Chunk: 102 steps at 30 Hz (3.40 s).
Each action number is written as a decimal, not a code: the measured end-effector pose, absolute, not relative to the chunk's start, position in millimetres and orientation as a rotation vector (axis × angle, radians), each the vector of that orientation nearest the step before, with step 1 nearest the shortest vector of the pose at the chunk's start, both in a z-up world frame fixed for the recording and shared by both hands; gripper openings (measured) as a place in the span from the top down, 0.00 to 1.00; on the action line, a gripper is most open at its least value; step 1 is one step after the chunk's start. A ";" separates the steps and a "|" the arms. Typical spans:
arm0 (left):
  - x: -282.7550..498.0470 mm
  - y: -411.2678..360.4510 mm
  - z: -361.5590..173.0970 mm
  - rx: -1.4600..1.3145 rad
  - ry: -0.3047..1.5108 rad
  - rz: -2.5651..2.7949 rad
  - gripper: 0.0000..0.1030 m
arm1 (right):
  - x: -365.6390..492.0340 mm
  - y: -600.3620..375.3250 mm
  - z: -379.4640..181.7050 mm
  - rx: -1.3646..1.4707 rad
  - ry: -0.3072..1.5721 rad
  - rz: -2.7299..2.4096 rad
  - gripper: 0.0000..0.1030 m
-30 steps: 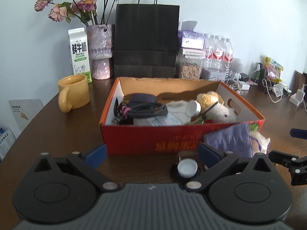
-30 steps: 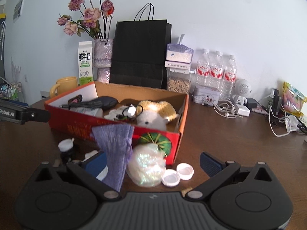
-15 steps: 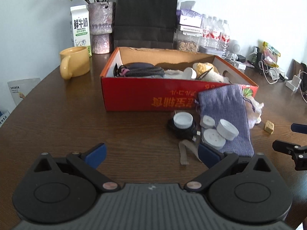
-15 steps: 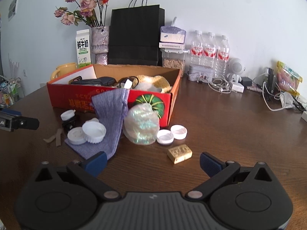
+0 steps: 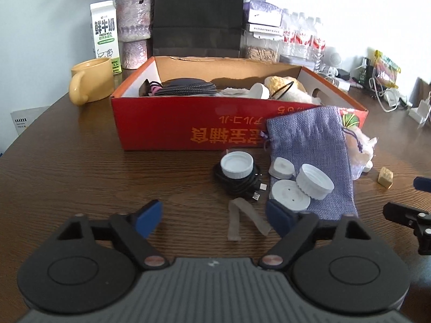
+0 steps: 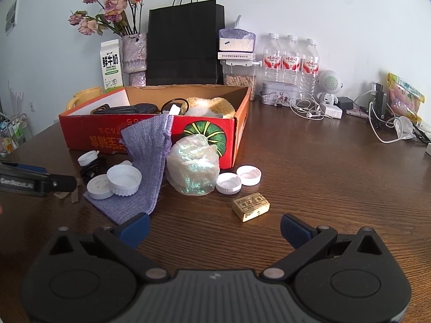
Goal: Organize objects
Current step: 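Move the left tool to the thin tan strip while the right tool approaches the small gold box, then grasp the tan strip with the left tool while the right tool grasps the gold box, then carry the strip and gold box over the box and open both tools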
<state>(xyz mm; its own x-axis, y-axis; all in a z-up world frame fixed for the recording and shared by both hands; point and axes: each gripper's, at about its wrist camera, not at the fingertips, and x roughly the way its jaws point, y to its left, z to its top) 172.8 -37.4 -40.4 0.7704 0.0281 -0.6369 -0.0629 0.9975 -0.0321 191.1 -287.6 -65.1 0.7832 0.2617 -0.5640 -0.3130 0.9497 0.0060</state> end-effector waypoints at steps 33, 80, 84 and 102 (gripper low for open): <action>165.2 -34.8 -39.7 -0.082 0.670 -0.017 0.93 | 236.9 -306.9 -72.5 -0.092 0.629 0.329 0.67; 198.8 -20.5 43.8 -0.078 0.361 -0.088 0.94 | 255.2 -175.9 3.9 -0.123 0.353 0.505 0.67; 215.4 -19.4 47.9 -0.071 0.351 -0.088 0.94 | 272.7 -165.5 3.0 -0.122 0.361 0.501 0.67; 298.8 -1.9 25.4 -0.091 0.427 -0.021 0.94 | 339.6 -141.4 -16.2 -0.119 0.415 0.426 0.67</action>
